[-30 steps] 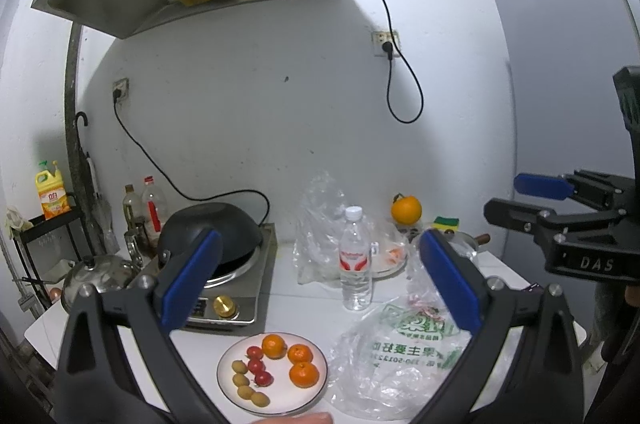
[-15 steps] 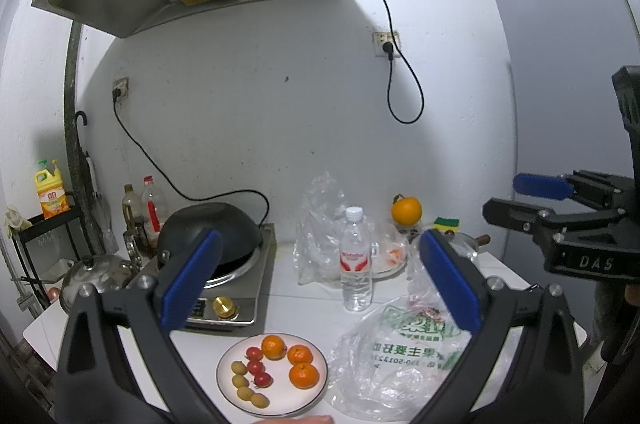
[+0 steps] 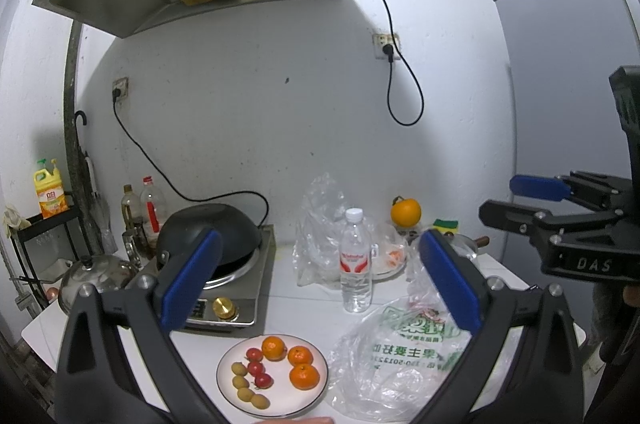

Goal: Organize fruits

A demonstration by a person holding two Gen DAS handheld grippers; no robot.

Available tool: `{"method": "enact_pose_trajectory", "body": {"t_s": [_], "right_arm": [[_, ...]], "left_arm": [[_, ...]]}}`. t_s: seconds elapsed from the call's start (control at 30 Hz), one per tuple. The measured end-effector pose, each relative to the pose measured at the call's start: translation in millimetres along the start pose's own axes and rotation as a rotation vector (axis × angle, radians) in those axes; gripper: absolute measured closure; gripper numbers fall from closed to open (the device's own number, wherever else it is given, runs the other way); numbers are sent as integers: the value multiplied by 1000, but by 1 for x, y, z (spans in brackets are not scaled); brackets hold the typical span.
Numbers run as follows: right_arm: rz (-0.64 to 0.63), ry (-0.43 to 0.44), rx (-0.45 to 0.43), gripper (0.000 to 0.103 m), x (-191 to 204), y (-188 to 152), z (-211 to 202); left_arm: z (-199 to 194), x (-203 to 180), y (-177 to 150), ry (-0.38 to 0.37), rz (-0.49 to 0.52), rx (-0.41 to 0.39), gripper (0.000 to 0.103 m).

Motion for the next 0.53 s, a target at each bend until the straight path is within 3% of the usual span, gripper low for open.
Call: {"method": "enact_pose_trajectory", "body": {"t_s": [0.53], "right_arm": [[3, 6, 2, 39, 2, 0, 1]], "left_arm": [[1, -2, -3, -28, 7, -1, 3]]}}
Point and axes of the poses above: each gripper's, at about its wrist camera, not at the fingertips, and z roughly the way its jaws point, x to its left, y to its top, the point moved 1 cm from there along z, roughly the way its jaws point, and after that the axes turned 13 degrees about -y, right-handed, at the moved point
